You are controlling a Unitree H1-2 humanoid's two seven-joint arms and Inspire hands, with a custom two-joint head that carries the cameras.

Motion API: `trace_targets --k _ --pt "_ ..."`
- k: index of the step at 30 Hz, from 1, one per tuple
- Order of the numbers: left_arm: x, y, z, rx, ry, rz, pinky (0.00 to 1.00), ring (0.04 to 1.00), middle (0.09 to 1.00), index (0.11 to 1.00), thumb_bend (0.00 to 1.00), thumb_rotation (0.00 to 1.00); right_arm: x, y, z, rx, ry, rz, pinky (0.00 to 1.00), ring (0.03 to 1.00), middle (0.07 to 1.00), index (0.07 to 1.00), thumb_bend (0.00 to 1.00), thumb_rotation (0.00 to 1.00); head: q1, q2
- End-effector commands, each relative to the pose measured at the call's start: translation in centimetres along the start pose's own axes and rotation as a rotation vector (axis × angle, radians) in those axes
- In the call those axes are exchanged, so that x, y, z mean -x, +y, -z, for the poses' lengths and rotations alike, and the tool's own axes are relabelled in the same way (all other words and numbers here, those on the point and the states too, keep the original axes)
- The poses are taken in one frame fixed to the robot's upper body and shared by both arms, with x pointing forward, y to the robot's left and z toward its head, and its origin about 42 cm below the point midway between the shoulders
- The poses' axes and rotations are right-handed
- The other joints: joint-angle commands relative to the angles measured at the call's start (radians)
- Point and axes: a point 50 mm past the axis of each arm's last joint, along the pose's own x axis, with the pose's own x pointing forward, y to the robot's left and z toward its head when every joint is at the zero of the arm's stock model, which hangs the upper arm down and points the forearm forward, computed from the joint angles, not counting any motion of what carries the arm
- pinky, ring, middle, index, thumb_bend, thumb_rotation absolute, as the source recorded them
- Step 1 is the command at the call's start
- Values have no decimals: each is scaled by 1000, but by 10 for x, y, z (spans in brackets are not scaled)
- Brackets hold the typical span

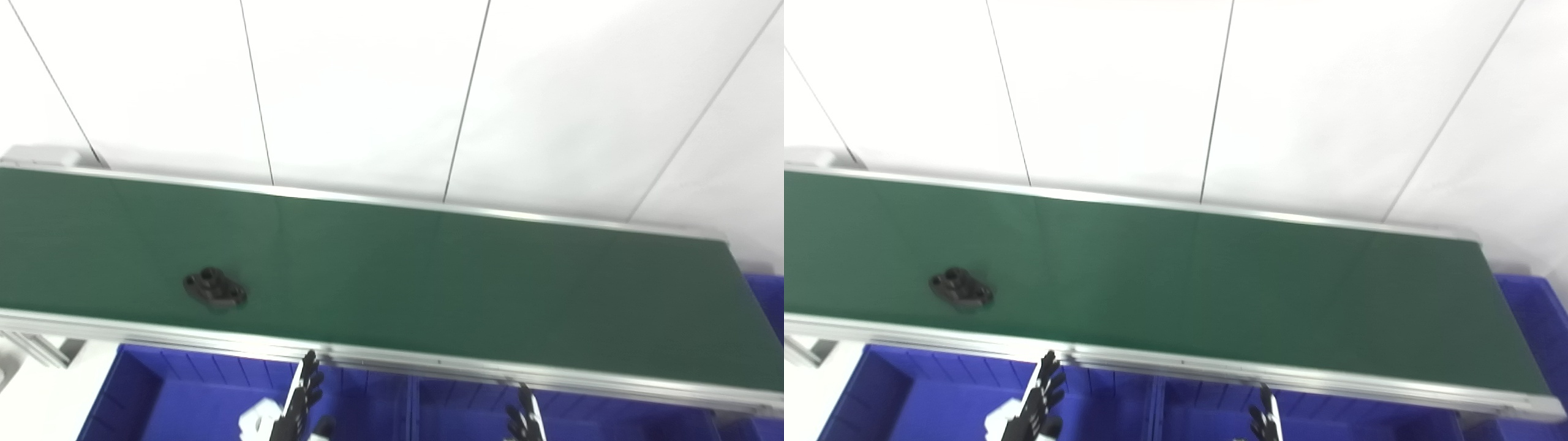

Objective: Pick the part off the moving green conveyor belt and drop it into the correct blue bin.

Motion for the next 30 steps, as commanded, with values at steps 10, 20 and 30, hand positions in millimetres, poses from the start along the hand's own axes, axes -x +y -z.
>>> trace_targets --k 10,20,30 --pt "-6 -17 -11 -5 -80 -17 820 895 939 1000 668 908 -1 -6 -7 -30 -64 -18 964 961 1000 1000 591 1000 32 7" --pt "-8 -25 -13 32 -80 -3 812 890 931 1000 675 823 -3 -13 -6 -25 -63 0 920 934 991 1000 642 941 82 16" --pt "-12 -31 -15 11 -77 7 764 863 912 1000 678 821 -5 -24 -39 99 -226 31 817 851 897 987 713 596 120 31"
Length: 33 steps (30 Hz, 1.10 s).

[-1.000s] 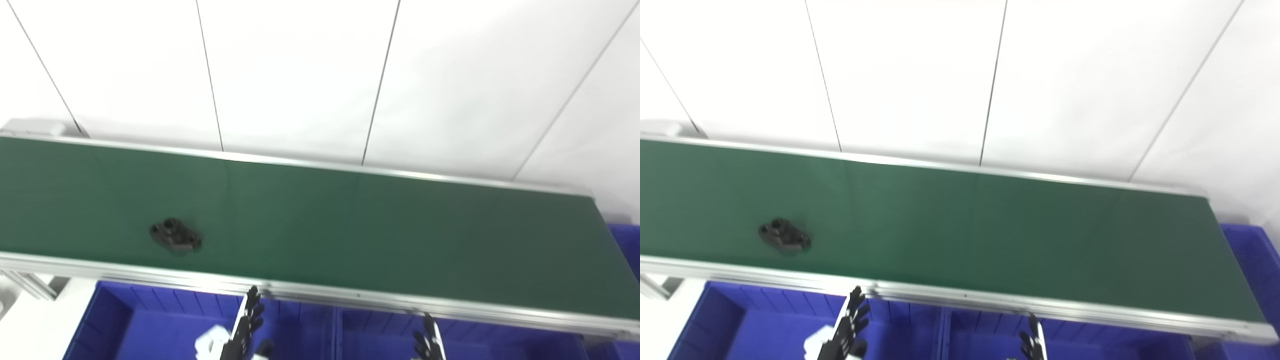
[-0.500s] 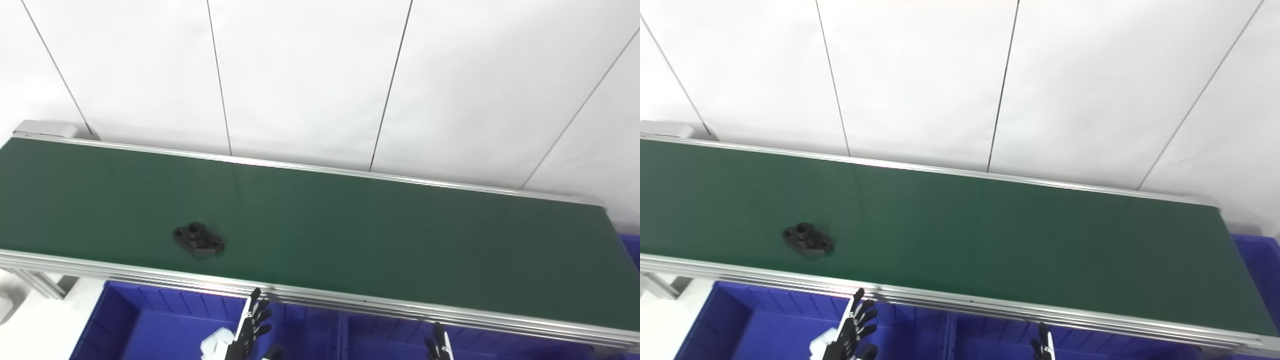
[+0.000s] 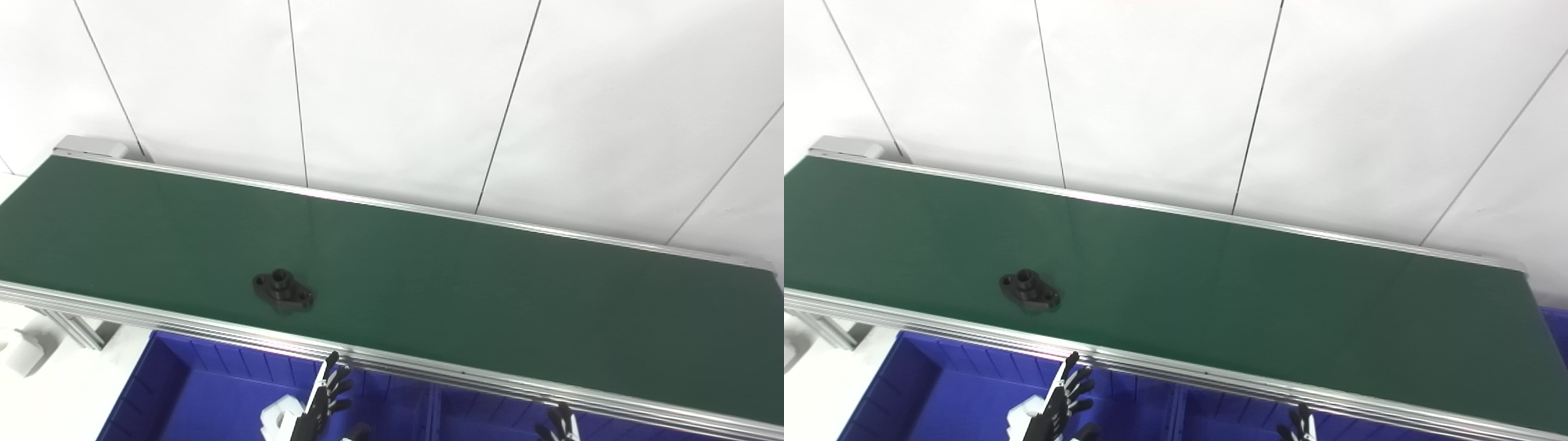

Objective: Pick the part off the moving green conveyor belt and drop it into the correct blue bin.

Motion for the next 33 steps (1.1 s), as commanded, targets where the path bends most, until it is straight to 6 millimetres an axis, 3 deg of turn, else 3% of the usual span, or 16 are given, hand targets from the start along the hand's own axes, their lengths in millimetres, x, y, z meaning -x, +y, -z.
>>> trace_targets --k 1,4,8,10,13,14,19,24,27,33 --pt "-10 -28 -19 53 -72 7 761 862 911 1000 674 817 -4 -7 -21 28 -136 14 807 844 884 970 725 518 1 2" --pt "-11 -27 -21 54 -74 11 760 862 913 1000 670 809 -15 -14 -43 128 -218 8 814 840 882 946 764 461 -26 13" --pt "-13 -25 -21 53 -72 14 766 866 919 1000 665 808 -41 -16 -73 242 -283 -9 749 828 881 920 860 432 -51 16" --pt "-14 -25 -21 54 -73 12 768 866 917 1000 661 815 -60 -12 -89 279 -334 -27 738 814 881 921 872 429 -64 19" --pt "-15 -24 -20 63 -75 10 776 868 916 1000 633 811 -87 -6 -112 340 -407 -42 647 759 850 905 886 445 -79 26" --pt "-15 -24 -20 66 -76 10 780 870 916 1000 626 813 -95 -4 -118 353 -424 -48 603 737 829 885 894 425 -79 26" --pt "-15 -25 -21 78 -72 15 809 882 926 1000 620 823 -130 9 -149 436 -442 -101 563 679 768 845 938 345 -86 31" --pt "-15 -25 -22 81 -67 21 827 887 928 1000 621 833 -162 32 -162 575 -440 -145 543 656 750 844 952 351 -111 43" --pt "-15 -25 -23 83 -69 25 835 887 927 1000 604 838 -179 47 -164 677 -450 -162 501 614 751 831 956 337 -116 49" --pt "-16 -26 -25 87 -64 30 834 887 930 1000 587 824 -204 73 -162 844 -475 -202 498 625 740 809 961 316 -115 55"
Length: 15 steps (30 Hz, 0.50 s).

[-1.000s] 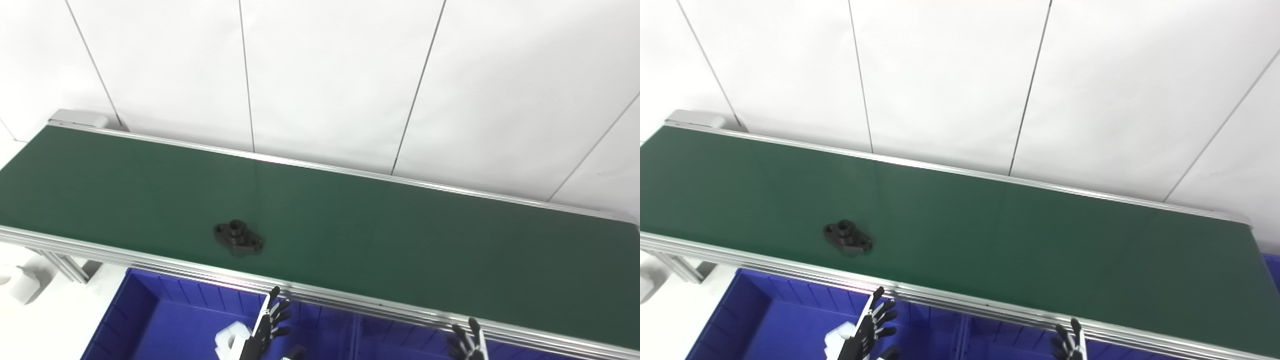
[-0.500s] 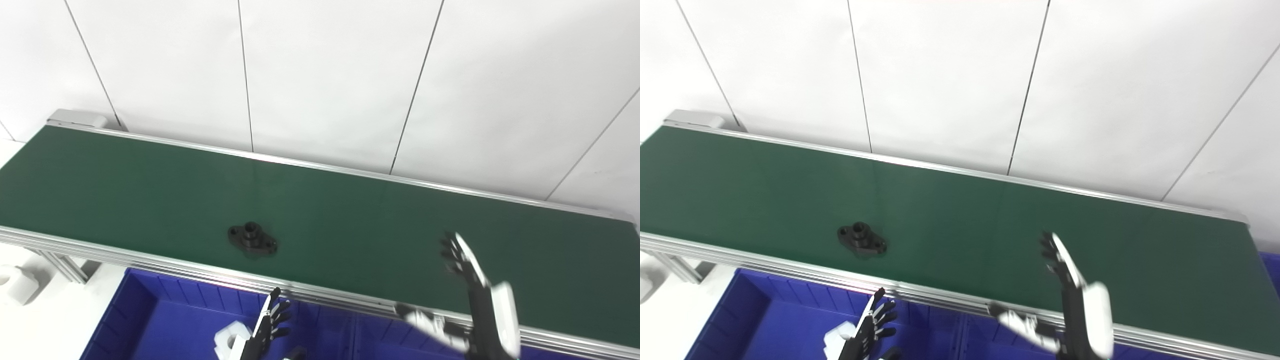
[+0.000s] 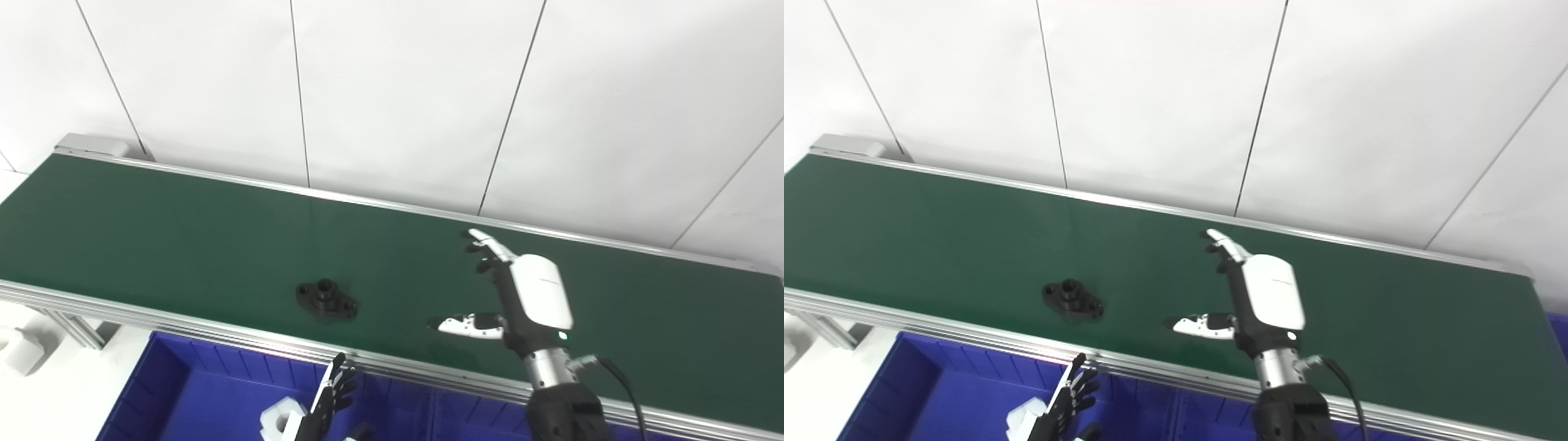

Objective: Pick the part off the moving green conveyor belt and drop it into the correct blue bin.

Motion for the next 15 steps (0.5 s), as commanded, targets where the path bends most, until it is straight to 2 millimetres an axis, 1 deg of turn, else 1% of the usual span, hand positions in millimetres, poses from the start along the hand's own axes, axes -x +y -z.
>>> trace_targets --k 1,3,9,15 --pt "-14 -26 -24 64 -76 15 834 887 930 1000 586 824 -20 -5 -8 40 -20 28 498 625 740 808 962 315 5 0" --pt "-15 -26 -24 63 -76 17 834 888 930 1000 582 822 -26 -1 -9 50 -19 13 503 631 738 806 973 310 8 2" --pt "-15 -29 -26 58 -72 20 828 880 925 1000 582 822 -49 19 -18 79 -14 -42 503 631 732 808 988 340 19 8" --pt "-15 -33 -29 57 -82 21 815 871 917 1000 581 819 -62 36 -27 84 -7 -99 491 619 730 806 996 331 31 17"
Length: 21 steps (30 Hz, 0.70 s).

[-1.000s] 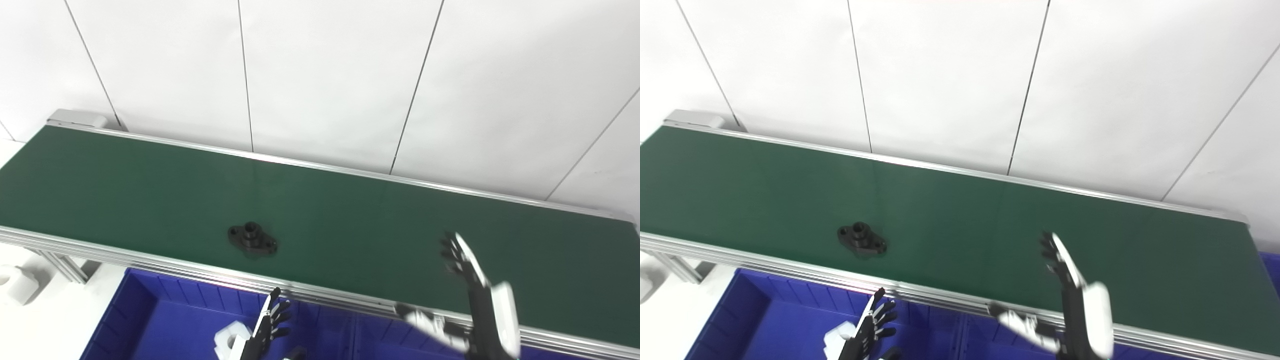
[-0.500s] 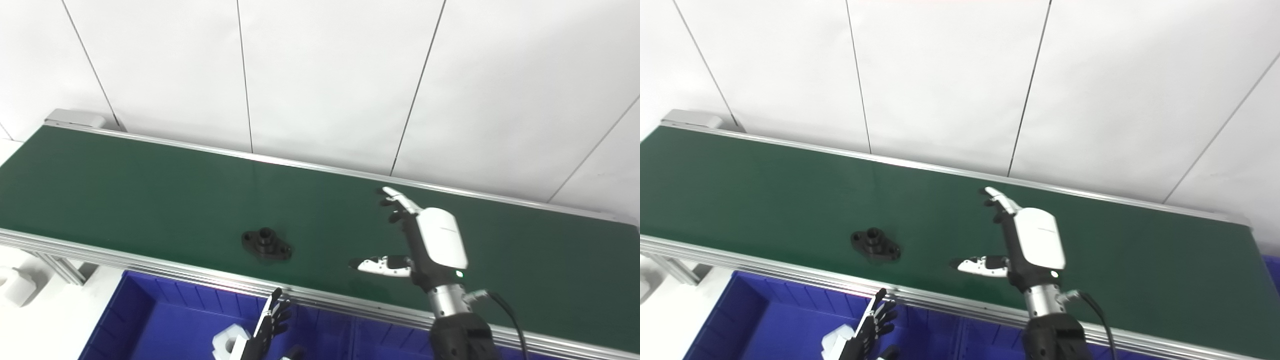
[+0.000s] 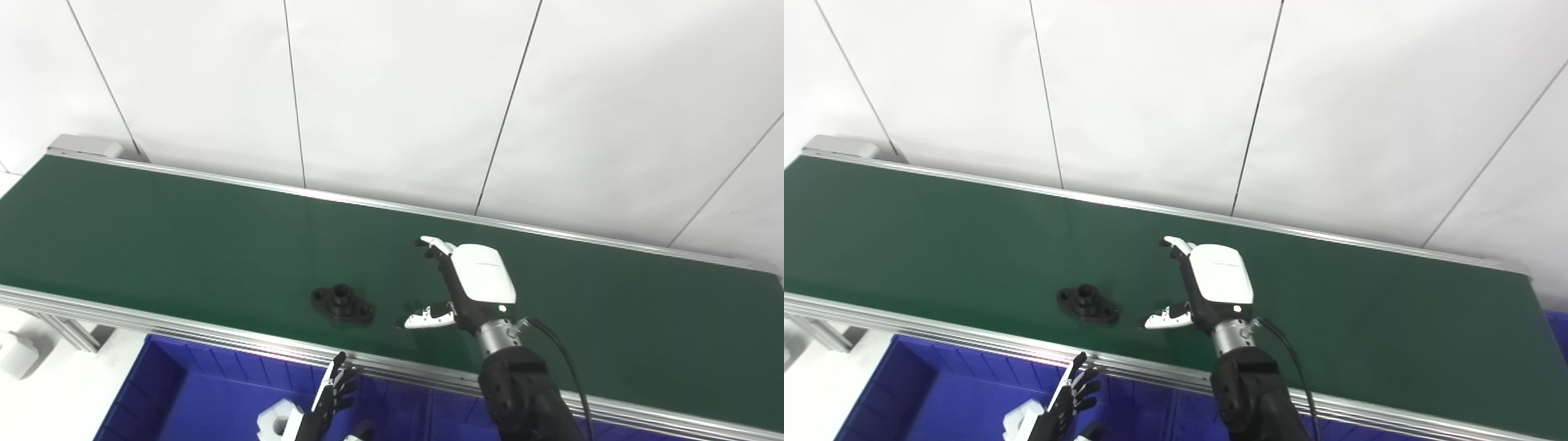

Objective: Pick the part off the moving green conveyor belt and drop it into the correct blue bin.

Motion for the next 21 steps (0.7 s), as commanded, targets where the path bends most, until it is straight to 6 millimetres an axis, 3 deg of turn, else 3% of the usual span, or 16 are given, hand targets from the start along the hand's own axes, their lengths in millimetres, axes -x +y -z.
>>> trace_targets --k 1,14,21 --pt "-14 -32 -28 67 -91 16 815 872 919 1000 581 822 -16 -10 -16 -10 -12 39 493 620 730 805 999 329 2 2" --pt "-14 -37 -32 54 -104 23 810 875 930 1000 596 838 -23 21 -31 -150 50 -104 458 566 671 759 976 362 16 17" --pt "-13 -37 -33 52 -98 25 807 879 938 1000 615 838 -22 33 -29 -182 66 -119 319 454 586 710 946 322 22 23"
